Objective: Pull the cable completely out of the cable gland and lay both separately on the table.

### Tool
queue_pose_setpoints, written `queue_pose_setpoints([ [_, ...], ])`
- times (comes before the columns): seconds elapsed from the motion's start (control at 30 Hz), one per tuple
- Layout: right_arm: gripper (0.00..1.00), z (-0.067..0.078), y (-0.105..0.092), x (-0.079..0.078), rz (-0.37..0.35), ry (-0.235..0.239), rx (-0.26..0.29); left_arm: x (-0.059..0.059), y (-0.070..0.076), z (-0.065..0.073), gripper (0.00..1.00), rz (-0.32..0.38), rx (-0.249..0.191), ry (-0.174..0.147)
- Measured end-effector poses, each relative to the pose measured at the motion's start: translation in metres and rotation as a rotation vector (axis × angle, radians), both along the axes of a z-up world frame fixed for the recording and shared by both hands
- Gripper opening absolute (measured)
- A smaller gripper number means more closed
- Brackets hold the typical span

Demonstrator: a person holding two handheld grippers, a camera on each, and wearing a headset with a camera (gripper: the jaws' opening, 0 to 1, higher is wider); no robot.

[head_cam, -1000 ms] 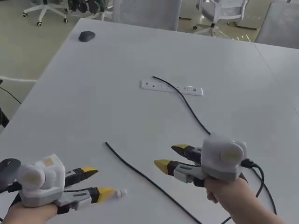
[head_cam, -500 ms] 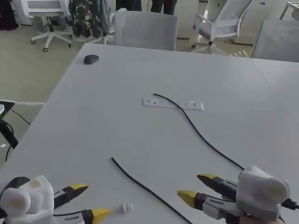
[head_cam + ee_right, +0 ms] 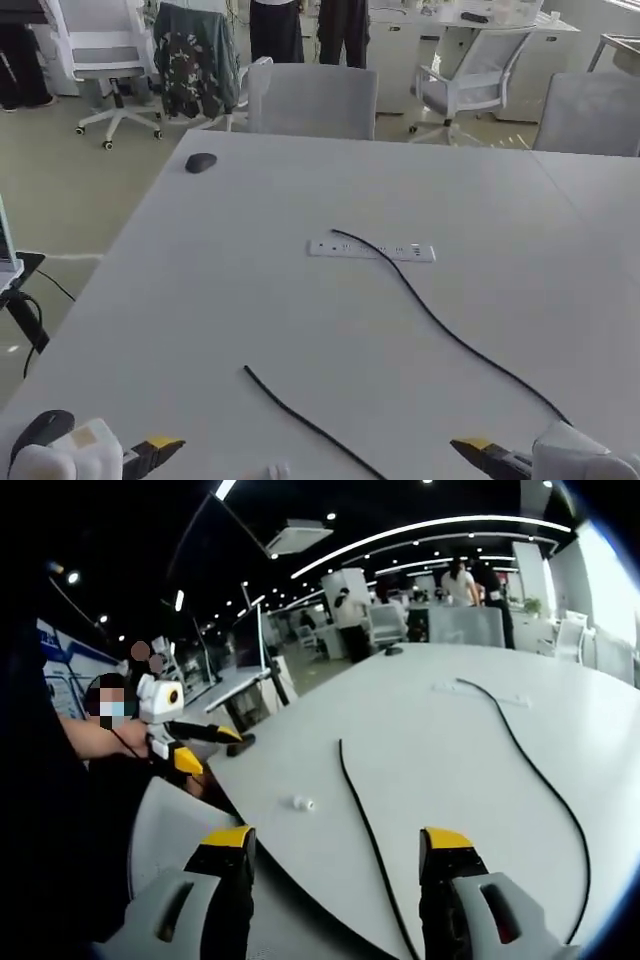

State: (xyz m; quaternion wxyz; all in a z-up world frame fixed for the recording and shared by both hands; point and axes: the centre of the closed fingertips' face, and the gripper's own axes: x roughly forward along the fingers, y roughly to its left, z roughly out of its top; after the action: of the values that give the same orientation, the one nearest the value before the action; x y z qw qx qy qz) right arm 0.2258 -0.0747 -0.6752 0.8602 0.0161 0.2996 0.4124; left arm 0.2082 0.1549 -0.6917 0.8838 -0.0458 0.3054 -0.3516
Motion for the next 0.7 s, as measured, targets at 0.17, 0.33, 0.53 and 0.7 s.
queue_pose_setpoints([
  [0.17, 0.70, -0.003, -0.006, -0.006, -0.010, 0.008, 0.001, -0.006, -0.001, -0.003, 0.85, -0.020, 0.008, 0.018],
  [0.33, 0.72, -0.006, -0.011, -0.007, -0.029, 0.018, -0.001, -0.006, 0.000, -0.001, 0.88, -0.011, 0.007, 0.021],
  [0.53, 0.73, -0.011, -0.013, -0.013, -0.010, 0.026, -0.029, -0.009, -0.003, -0.004, 0.91, -0.017, 0.013, 0.027],
  [0.7, 0.76, -0.015, -0.013, -0.017, -0.002, 0.041, -0.031, -0.008, -0.002, -0.007, 0.91, -0.010, 0.009, 0.041],
])
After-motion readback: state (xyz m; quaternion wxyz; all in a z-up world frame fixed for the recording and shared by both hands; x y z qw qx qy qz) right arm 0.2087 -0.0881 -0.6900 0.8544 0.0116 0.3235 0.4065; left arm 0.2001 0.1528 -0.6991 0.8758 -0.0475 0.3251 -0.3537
